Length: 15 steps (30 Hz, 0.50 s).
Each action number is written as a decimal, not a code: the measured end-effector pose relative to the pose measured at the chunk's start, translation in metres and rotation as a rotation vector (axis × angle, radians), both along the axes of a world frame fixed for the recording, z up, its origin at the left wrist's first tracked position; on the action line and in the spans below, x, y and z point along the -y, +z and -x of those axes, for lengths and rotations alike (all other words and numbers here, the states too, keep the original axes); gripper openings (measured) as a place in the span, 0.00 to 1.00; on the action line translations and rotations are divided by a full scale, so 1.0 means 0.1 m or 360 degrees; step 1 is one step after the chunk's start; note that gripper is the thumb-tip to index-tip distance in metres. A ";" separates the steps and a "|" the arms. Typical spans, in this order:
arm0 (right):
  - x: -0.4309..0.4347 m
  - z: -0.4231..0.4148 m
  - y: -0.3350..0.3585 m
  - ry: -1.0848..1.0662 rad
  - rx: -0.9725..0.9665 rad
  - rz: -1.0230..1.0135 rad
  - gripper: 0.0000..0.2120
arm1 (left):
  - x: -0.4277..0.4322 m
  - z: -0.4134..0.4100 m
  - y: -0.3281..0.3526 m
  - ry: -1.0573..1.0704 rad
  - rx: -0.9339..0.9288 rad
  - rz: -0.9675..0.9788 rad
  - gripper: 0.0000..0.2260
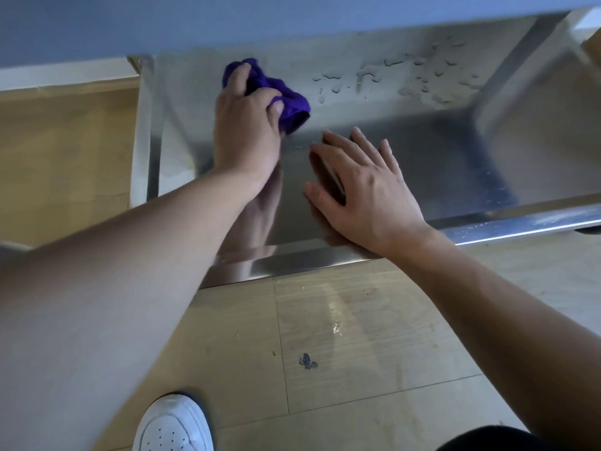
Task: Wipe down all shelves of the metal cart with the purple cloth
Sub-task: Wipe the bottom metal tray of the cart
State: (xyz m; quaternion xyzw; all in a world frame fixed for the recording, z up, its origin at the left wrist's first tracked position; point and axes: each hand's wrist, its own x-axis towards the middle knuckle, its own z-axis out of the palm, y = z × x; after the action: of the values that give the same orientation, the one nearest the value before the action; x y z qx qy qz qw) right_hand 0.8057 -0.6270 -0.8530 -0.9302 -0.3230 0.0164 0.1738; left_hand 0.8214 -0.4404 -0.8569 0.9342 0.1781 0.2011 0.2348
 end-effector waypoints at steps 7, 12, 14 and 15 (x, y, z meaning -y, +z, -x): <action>0.00 -0.04 -0.01 -0.0350 -0.0016 -0.0675 0.26 | 0.60 -0.15 0.11 -0.0662 0.0089 0.0554 0.16; -0.04 -0.23 0.00 -0.0563 0.0338 -0.0515 0.30 | 0.32 0.20 0.12 -0.0474 0.0181 0.0327 0.17; -0.05 -0.36 0.06 -0.0507 0.0380 -0.0408 0.30 | 0.29 0.36 0.06 -0.0369 0.0118 0.0143 0.16; -0.06 -0.43 0.09 -0.0437 0.0349 -0.0353 0.29 | 0.30 0.40 0.04 -0.0359 0.0101 0.0089 0.16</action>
State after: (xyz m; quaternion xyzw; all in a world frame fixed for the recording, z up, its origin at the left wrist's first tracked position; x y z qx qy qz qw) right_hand 0.8490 -0.6211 -0.8445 -0.9368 -0.2101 -0.1444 0.2397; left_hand 0.7809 -0.4702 -0.8534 0.9346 0.0698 0.1979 0.2874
